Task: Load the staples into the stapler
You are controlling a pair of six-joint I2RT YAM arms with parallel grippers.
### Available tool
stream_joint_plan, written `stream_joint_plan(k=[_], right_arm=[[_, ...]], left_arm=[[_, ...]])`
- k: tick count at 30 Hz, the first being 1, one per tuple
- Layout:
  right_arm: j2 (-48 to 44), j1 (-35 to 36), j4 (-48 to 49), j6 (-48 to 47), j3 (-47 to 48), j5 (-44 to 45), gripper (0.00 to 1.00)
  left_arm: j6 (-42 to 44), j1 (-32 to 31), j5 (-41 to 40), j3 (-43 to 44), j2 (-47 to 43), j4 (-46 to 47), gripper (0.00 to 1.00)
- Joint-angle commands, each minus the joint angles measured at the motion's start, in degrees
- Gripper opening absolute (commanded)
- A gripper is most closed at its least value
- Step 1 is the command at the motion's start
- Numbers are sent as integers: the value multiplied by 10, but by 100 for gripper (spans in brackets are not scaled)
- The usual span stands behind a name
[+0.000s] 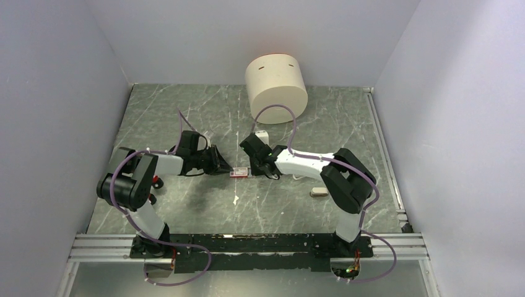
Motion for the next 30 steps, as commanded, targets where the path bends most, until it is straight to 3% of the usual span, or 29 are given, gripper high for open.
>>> stream_joint_plan(k=[1,9,21,30], right_arm=[[-1,-7,10,9,-2,-7,17],[-10,-19,28,9,-16,-21,0],[-19,-76,105,11,-43,-93,0],[-2,-88,117,36,-28,-87,0]], left_arm=[[8,-3,14,-9,3,8,21],[15,-3,7,-5,-4,3,7],[54,26,-5,22,-28,-53,5],[66,78,-54,34,-57,-100,5]])
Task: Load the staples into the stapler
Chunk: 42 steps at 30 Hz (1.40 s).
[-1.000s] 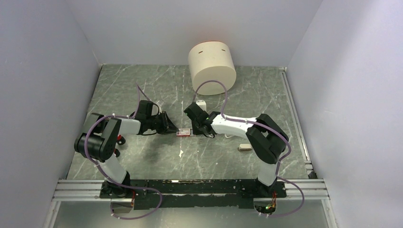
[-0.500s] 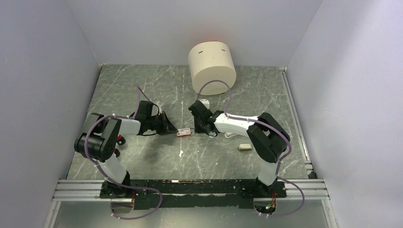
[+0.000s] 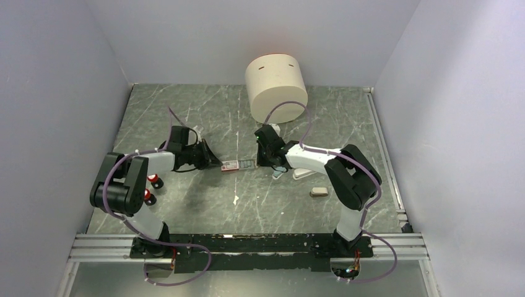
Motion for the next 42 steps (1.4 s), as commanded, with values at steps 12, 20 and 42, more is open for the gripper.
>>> stream_joint_plan(k=[12,20,42], right_arm=[[9,-7,-1,32,17,23,19],[-63,-10,-43,10,23,25,53],[-241,-21,-254,149,-77,140,79]], left_arm=[[1,69,-109,-1,-76,-54,13],[20,69,-128,26,-140,-129,38],[74,1,-50,8,-303,-152,67]])
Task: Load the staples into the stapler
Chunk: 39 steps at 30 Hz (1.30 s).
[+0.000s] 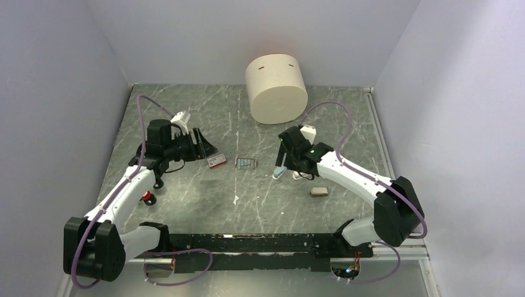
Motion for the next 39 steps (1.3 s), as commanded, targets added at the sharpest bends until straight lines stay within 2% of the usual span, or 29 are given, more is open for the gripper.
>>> stream_joint_plan(k=[1,6,15,21,28,31,35,39], right_arm=[[0,15,-9,82,-25,-4,80],[22,34,20,148,-31,-7,81],[71,54,26,231,-11,34,59],[89,55,18,212,1,33,60],[124,54,36,184,15,25,59],[135,54,31,183,18,28,53],[141,54,25,164,20,22,35],[129,57,28,115,19,-2,28]], left_arm=[[-8,-23,-4,-19,-2,-7,67],[4,-31,-27,-6,0,-39,68],[9,-32,-43,3,-3,-49,68],[-5,-32,-44,-8,9,-33,68],[22,-35,-10,3,26,-53,70],[24,-38,-11,5,27,-55,72],[25,-42,-4,6,29,-54,75],[23,-55,-4,4,34,-50,80]])
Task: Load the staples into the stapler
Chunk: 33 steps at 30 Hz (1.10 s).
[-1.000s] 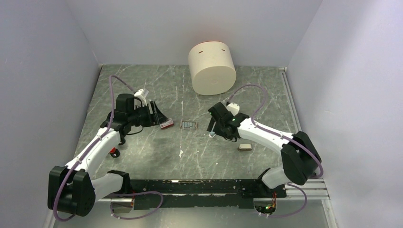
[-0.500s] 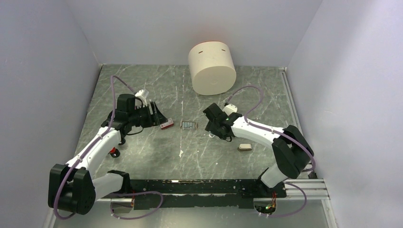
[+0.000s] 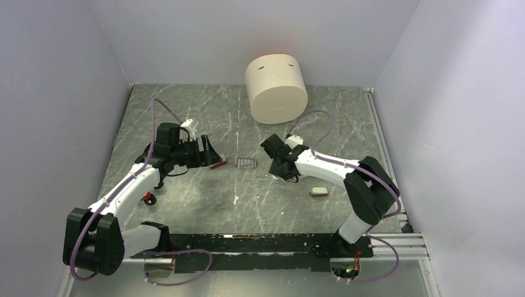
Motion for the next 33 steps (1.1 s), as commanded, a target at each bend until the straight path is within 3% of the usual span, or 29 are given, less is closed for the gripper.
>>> stream_joint_plan(k=[1,8,14,25,31,33], right_arm=[[-14,3,7,-65,7,-18,27],[-20,8,25,-220,1,-121,25],[-21,20,6,-262,4,-115,26],[-4,35,-53,-248,42,-76,50],[6,37,-67,-201,43,-56,47],[9,37,-73,-186,39,-49,43]], left_arm=[[6,-19,17,19,7,5,81],[-26,-59,5,16,33,43,80],[-99,-96,-31,-16,26,108,80],[-163,-139,-72,-53,36,189,82],[-192,-165,-89,-64,51,223,81],[-206,-176,-103,-77,47,244,75]])
